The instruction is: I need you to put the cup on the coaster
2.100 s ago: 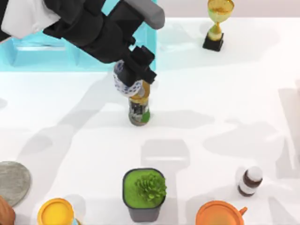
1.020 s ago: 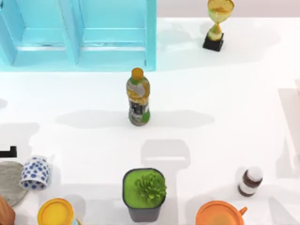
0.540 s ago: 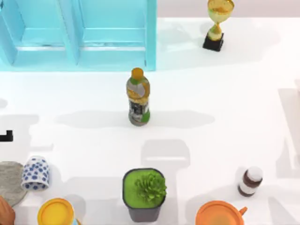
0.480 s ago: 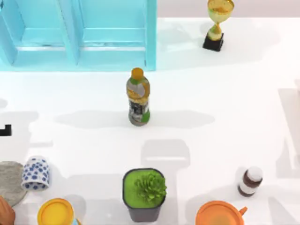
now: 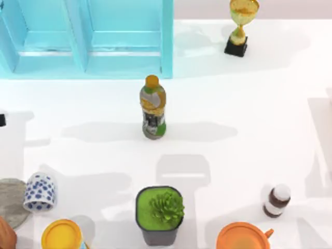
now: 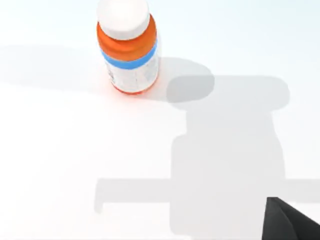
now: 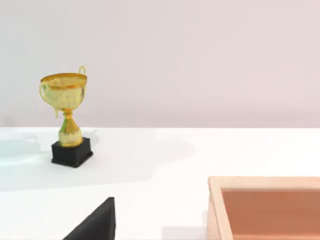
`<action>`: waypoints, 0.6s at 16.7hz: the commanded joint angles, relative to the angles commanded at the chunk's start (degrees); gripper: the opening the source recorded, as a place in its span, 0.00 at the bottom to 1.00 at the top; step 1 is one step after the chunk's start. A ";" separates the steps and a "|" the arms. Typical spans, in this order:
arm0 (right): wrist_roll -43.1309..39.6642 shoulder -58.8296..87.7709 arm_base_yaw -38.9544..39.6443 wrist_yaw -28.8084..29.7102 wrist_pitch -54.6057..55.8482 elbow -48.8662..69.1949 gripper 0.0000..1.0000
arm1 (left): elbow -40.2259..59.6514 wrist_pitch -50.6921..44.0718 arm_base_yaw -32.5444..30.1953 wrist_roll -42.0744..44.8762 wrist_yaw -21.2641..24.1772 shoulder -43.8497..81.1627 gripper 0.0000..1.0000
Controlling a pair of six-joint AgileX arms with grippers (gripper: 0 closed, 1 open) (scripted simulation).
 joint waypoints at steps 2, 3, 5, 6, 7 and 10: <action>0.00 0.00 0.00 0.00 0.00 0.00 1.00 | -1.69 0.87 -0.42 -0.37 0.22 1.49 0.00; 0.00 0.00 0.00 0.00 0.00 0.00 1.00 | -2.76 0.69 -0.85 -0.38 0.49 2.06 0.00; 0.00 0.00 0.00 0.00 0.00 0.00 1.00 | -5.21 -0.46 -2.03 -0.05 1.25 2.83 0.00; 0.00 0.00 0.00 0.00 0.00 0.00 1.00 | -6.43 -1.25 -2.73 0.25 1.67 3.06 0.00; 0.00 0.00 0.00 0.00 0.00 0.00 1.00 | -7.53 -2.08 -3.41 0.59 2.10 3.23 0.00; 0.00 0.00 0.00 0.00 0.00 0.00 1.00 | -9.42 -3.63 -4.66 1.25 2.93 3.40 0.00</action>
